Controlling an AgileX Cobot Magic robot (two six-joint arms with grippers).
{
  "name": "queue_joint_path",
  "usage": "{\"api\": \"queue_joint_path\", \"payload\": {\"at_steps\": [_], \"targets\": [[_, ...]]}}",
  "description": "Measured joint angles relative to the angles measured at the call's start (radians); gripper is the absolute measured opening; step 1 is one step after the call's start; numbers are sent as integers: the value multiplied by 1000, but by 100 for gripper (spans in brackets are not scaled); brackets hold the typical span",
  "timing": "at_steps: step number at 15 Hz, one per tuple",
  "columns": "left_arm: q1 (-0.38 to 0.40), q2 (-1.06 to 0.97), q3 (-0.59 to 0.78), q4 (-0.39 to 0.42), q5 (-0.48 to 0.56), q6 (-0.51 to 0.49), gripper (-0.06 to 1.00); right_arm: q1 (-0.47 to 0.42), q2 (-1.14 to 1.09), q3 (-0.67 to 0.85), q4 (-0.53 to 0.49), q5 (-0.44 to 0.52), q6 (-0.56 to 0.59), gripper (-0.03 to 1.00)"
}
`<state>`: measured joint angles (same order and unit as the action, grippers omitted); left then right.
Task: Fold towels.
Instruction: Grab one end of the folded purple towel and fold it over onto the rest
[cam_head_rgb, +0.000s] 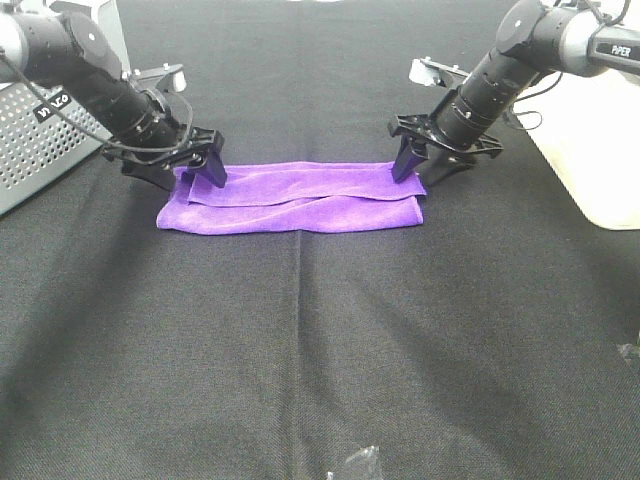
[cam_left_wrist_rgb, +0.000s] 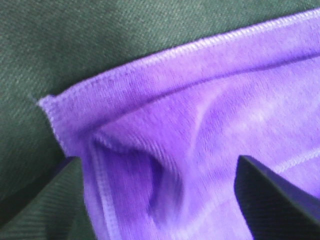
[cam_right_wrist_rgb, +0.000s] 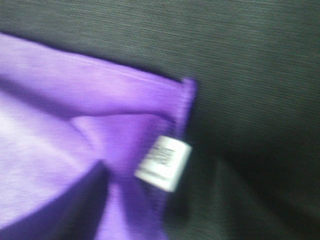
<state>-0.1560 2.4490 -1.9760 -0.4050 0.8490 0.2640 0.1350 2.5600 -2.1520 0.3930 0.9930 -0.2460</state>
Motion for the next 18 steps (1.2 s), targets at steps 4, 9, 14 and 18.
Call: {"api": "queue_joint_path", "payload": {"at_steps": [4,9,14,18], "targets": [[53,-1,-156,23,251,-23,77,0,-67,0,-7,134,3,68],[130,-1,-155,26,356,31,77,0,-138,-2,-7,218,19,68],[131,90,-127,-115,325,100,77,0,-167,-2,-12,220,54,68],[139,110,-135,-158,322,75,77,0,-177,-2,-26,223,55,68]]}}
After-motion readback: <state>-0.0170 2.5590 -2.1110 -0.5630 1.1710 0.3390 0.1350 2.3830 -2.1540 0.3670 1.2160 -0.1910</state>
